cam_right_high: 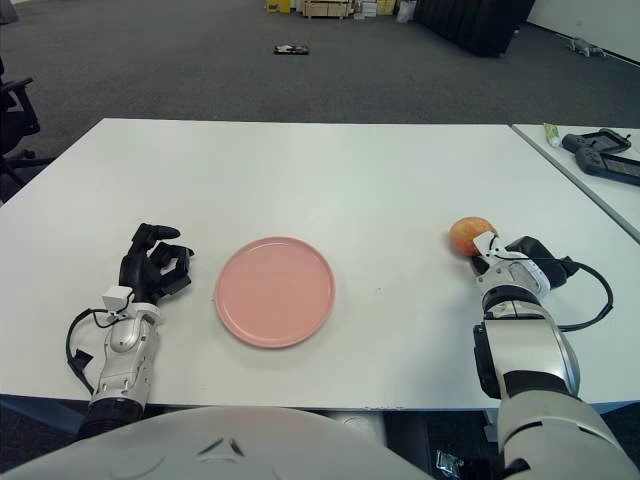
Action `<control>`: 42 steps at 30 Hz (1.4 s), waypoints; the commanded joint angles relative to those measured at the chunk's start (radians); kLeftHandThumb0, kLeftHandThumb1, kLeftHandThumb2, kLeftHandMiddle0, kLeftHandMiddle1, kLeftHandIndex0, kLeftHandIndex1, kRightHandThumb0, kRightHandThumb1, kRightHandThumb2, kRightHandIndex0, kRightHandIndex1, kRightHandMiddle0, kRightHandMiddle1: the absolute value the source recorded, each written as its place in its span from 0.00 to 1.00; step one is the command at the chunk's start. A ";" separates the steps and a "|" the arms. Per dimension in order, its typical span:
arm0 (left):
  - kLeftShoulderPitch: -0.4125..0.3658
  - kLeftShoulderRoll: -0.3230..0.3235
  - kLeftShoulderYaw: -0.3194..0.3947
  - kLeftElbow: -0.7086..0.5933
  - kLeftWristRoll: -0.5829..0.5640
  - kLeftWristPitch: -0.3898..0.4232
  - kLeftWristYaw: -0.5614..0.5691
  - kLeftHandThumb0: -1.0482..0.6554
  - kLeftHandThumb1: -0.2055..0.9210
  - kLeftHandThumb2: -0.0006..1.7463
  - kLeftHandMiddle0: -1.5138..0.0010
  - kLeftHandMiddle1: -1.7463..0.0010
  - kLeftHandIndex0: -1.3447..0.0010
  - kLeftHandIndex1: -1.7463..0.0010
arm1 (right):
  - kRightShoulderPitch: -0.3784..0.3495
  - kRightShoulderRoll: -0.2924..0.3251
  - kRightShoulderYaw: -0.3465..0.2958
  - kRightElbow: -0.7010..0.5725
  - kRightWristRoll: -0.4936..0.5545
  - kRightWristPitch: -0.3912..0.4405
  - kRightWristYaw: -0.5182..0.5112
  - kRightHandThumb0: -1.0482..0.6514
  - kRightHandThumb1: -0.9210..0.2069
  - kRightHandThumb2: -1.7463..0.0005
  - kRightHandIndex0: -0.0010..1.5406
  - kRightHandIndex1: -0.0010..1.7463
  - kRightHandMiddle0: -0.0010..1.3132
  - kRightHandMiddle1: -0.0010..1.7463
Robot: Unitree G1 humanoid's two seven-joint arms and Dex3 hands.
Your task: Put the apple into the plate.
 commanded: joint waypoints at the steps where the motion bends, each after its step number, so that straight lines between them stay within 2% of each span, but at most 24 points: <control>1: -0.002 0.003 0.000 0.008 0.010 0.019 0.012 0.61 0.59 0.63 0.63 0.12 0.72 0.00 | 0.017 0.045 -0.007 0.023 0.038 0.009 0.038 0.35 0.45 0.39 0.00 0.77 0.48 0.91; 8: 0.002 0.005 -0.002 0.005 0.018 0.019 0.015 0.61 0.58 0.63 0.64 0.11 0.71 0.00 | -0.009 0.044 0.001 0.010 0.033 0.045 0.033 0.37 0.36 0.46 0.00 0.73 0.42 0.91; 12: 0.003 0.005 -0.002 0.005 0.018 0.018 0.015 0.61 0.58 0.63 0.64 0.13 0.70 0.00 | -0.010 0.043 -0.002 0.008 0.037 0.047 0.026 0.39 0.24 0.56 0.00 0.69 0.36 0.91; 13: 0.004 0.004 -0.002 0.004 0.018 0.017 0.014 0.61 0.58 0.63 0.64 0.13 0.70 0.00 | -0.012 0.043 -0.002 0.007 0.037 0.050 0.022 0.39 0.18 0.61 0.00 0.68 0.32 0.92; 14: 0.004 0.003 -0.002 0.003 0.016 0.018 0.014 0.61 0.58 0.63 0.64 0.13 0.70 0.00 | -0.009 0.034 -0.001 0.010 0.035 0.034 0.024 0.39 0.23 0.59 0.00 0.67 0.26 0.90; 16: 0.005 0.002 -0.001 0.002 0.014 0.020 0.014 0.61 0.58 0.63 0.64 0.13 0.70 0.00 | -0.002 0.022 0.001 0.016 0.032 0.005 0.029 0.38 0.42 0.46 0.00 0.61 0.11 0.79; 18: 0.005 0.002 0.000 0.001 0.011 0.021 0.013 0.61 0.58 0.63 0.64 0.13 0.70 0.00 | 0.001 0.020 0.004 0.017 0.028 -0.011 0.031 0.37 0.49 0.42 0.00 0.55 0.05 0.71; 21: 0.004 0.002 0.001 0.001 0.005 0.022 0.009 0.61 0.59 0.63 0.64 0.13 0.70 0.00 | 0.002 0.018 0.017 0.012 0.019 -0.034 0.042 0.34 0.49 0.42 0.00 0.32 0.02 0.55; 22: 0.003 0.002 0.001 0.000 0.004 0.022 0.008 0.61 0.59 0.62 0.64 0.13 0.71 0.00 | -0.030 0.032 0.026 -0.017 0.016 -0.005 0.044 0.33 0.48 0.43 0.00 0.20 0.01 0.46; 23: 0.003 0.002 0.001 0.000 0.003 0.023 0.007 0.61 0.59 0.62 0.64 0.13 0.71 0.00 | -0.055 0.043 0.032 -0.039 0.014 0.018 0.045 0.31 0.47 0.45 0.00 0.13 0.01 0.37; 24: 0.003 0.003 0.000 0.000 0.003 0.023 0.007 0.61 0.59 0.62 0.64 0.13 0.71 0.00 | -0.058 0.041 0.032 -0.053 0.018 0.004 0.048 0.31 0.46 0.45 0.00 0.10 0.01 0.33; 26: 0.003 0.004 0.000 0.000 0.002 0.024 0.005 0.61 0.59 0.62 0.64 0.13 0.71 0.00 | -0.044 0.029 0.033 -0.066 0.022 -0.035 0.058 0.28 0.44 0.49 0.00 0.04 0.00 0.20; 29: 0.003 0.004 -0.001 0.001 0.001 0.024 0.003 0.61 0.59 0.62 0.64 0.13 0.71 0.00 | -0.027 0.016 0.041 -0.075 0.021 -0.074 0.071 0.21 0.38 0.55 0.00 0.01 0.00 0.07; 33: 0.000 0.004 -0.001 0.006 -0.001 0.019 0.002 0.61 0.59 0.62 0.63 0.13 0.72 0.00 | -0.005 -0.011 0.072 -0.077 0.001 -0.153 0.082 0.13 0.30 0.64 0.00 0.00 0.00 0.01; 42: -0.005 0.006 -0.003 0.010 0.009 0.012 0.008 0.61 0.59 0.62 0.63 0.13 0.72 0.00 | 0.002 -0.071 0.134 -0.061 -0.040 -0.295 0.070 0.06 0.24 0.74 0.00 0.00 0.00 0.00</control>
